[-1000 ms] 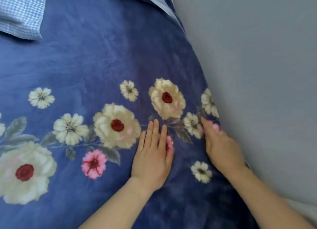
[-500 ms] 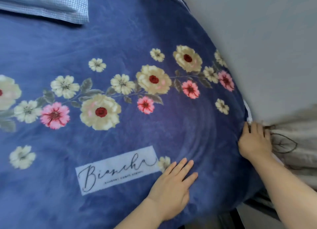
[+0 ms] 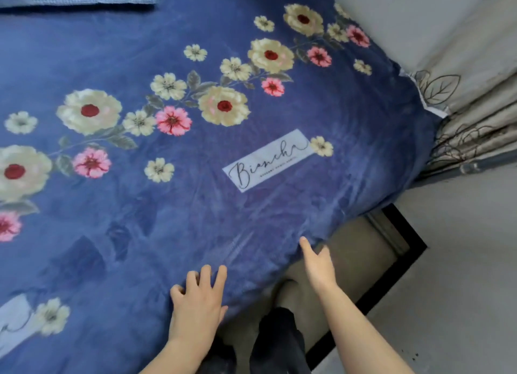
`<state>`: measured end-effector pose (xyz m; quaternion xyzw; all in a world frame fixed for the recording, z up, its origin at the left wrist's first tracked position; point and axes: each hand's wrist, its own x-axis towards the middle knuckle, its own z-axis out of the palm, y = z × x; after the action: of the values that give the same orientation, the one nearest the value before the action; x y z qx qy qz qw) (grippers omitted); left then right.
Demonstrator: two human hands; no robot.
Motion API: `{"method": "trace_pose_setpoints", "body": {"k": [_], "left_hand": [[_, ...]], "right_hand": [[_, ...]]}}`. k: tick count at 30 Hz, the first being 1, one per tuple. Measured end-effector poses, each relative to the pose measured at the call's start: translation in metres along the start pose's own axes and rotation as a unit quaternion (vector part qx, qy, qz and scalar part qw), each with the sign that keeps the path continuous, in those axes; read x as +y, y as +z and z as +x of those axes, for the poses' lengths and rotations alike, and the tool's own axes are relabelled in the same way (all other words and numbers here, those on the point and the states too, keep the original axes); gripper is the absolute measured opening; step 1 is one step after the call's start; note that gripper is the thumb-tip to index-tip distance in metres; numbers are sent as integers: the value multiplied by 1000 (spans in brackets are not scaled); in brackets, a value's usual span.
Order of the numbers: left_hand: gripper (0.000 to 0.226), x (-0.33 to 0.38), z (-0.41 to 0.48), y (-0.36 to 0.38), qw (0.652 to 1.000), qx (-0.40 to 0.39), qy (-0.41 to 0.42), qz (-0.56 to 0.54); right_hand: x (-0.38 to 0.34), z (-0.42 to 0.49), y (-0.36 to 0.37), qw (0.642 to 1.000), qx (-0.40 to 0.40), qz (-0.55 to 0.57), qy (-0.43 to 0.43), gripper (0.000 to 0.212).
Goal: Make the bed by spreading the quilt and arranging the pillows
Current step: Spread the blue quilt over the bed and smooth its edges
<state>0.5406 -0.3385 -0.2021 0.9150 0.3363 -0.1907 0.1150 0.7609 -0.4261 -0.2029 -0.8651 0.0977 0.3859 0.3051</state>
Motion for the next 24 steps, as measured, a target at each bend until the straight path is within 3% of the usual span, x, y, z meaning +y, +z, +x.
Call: {"method": "trace_pose_setpoints", "body": {"k": [2, 4, 6, 8, 10, 11, 13, 15, 19, 23, 24], "left_hand": [[68, -9, -7, 8, 999, 19, 16, 23], [49, -13, 4, 3, 998, 51, 26, -21], [39, -14, 8, -1, 990, 63, 16, -124], [26, -13, -6, 6, 975, 57, 17, -213], [16, -11, -20, 11, 973, 23, 36, -226], [14, -11, -24, 14, 976, -3, 47, -211], [34, -12, -24, 25, 977, -46, 80, -190], [54, -17, -23, 30, 963, -93, 85, -238], [48, -38, -30, 31, 902, -156, 63, -398], [35, -67, -34, 15, 792, -131, -83, -591], [36, -79, -39, 13, 779, -126, -96, -606]], "right_hand": [[16, -22, 34, 982, -87, 149, 80, 42], [14, -23, 56, 974, -68, 207, 56, 24], [16, -12, 52, 993, 22, 109, -35, 33], [32, -14, 37, 997, 63, 30, -45, 43], [53, -22, 29, 997, 65, -25, -24, 44], [58, -23, 33, 998, 56, -39, -13, 39], [45, -22, 53, 998, -2, -62, 2, 26], [33, -16, 76, 998, -48, -29, 28, 39], [50, -27, 97, 992, -79, 66, 75, 45], [64, -59, 122, 978, -98, 154, 104, 40], [67, -66, 131, 976, -91, 168, 103, 42]]}}
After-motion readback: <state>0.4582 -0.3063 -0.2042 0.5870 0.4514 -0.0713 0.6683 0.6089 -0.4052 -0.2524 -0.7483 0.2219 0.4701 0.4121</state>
